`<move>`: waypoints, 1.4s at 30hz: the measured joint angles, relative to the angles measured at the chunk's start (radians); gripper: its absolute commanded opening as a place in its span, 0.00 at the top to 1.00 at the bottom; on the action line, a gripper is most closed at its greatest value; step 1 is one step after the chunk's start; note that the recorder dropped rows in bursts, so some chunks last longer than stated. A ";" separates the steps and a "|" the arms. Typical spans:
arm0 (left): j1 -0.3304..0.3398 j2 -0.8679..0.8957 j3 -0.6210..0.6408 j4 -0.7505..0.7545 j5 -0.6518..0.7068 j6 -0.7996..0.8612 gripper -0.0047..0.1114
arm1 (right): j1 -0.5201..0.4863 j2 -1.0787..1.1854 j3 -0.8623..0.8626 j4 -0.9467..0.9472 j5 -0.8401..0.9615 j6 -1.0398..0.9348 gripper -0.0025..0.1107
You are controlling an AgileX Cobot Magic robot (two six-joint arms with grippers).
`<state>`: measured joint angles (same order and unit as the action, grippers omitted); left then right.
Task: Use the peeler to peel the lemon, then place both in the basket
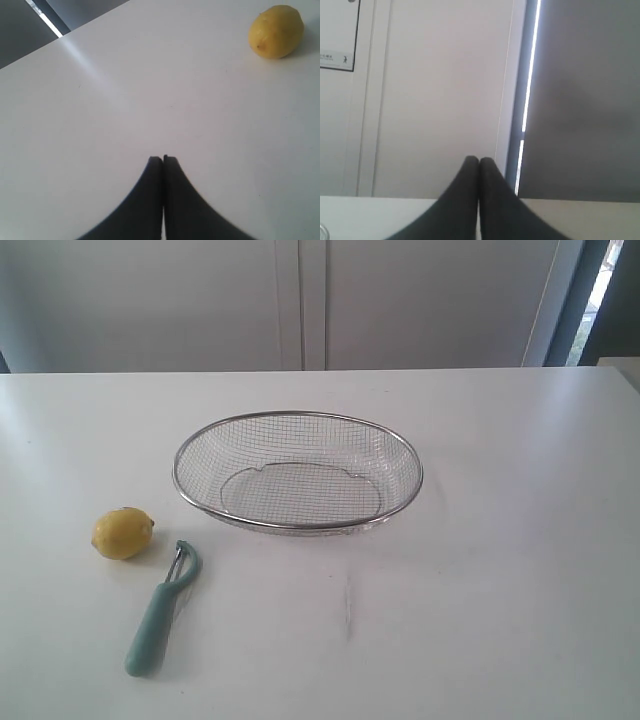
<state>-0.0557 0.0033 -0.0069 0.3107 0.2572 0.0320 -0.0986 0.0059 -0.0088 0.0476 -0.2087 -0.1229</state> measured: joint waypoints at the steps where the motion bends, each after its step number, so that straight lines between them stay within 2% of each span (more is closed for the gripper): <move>1: 0.000 0.000 0.000 0.000 0.000 0.000 0.96 | 0.000 0.000 -0.015 0.000 0.041 0.000 0.98; 5: 0.000 0.000 0.000 0.000 0.000 0.000 0.96 | 0.000 -0.002 -0.136 0.000 0.297 0.000 0.98; 10: 0.000 0.000 0.000 0.000 0.000 0.000 0.96 | 0.000 0.022 -0.240 0.000 0.472 0.000 0.98; 24: 0.000 0.000 0.000 0.000 -0.001 0.000 0.96 | 0.000 0.402 -0.538 0.002 0.928 0.096 0.98; 42: 0.000 0.000 0.000 0.000 -0.001 0.000 0.96 | 0.000 0.496 -0.556 0.004 0.965 0.102 0.98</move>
<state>-0.0557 0.0033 -0.0069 0.3107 0.2559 0.0320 -0.0986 0.5015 -0.5648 0.0517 0.7559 -0.0210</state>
